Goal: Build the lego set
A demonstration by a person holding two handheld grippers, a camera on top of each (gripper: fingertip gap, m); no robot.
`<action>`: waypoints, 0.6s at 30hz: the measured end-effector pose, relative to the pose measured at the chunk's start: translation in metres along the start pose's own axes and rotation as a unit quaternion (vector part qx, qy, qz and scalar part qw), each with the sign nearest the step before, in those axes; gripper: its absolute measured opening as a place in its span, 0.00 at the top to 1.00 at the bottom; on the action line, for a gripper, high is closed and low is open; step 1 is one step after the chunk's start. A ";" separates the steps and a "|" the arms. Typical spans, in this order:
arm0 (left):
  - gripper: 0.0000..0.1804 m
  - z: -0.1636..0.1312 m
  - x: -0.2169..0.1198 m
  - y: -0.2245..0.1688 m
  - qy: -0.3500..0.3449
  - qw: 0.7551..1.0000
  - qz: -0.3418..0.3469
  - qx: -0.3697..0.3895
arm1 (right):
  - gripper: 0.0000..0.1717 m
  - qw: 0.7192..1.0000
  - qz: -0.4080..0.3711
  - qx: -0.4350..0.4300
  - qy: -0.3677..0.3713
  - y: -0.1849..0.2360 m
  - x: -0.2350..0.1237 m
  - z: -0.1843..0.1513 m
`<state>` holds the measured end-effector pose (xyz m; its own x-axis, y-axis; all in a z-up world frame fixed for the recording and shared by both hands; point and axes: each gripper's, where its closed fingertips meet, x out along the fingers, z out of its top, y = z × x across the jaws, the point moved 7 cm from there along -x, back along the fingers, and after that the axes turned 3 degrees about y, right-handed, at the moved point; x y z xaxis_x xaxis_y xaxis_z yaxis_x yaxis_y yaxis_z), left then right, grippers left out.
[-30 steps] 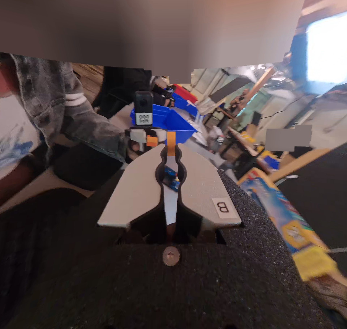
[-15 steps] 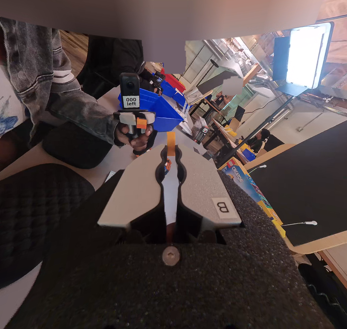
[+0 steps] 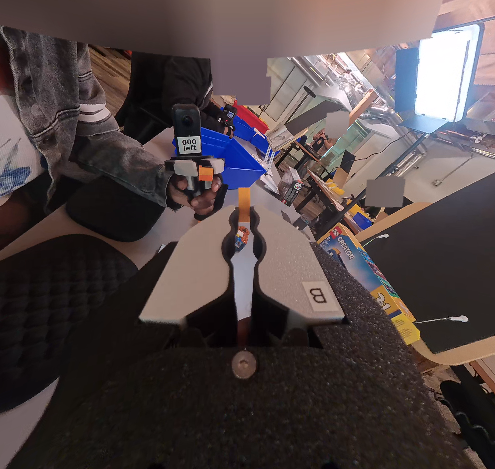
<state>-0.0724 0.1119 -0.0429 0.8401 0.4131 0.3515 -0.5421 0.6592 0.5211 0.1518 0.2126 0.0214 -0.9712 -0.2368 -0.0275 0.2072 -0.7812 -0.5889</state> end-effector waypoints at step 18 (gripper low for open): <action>0.92 0.001 0.000 -0.001 0.000 1.000 0.001 0.004 | 0.96 1.000 0.009 0.002 0.003 0.002 0.002 -0.001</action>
<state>-0.0718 0.1111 -0.0427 0.8391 0.4146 0.3521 -0.5438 0.6529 0.5272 0.1500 0.2115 0.0196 -0.9678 -0.2480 -0.0432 0.2257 -0.7788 -0.5852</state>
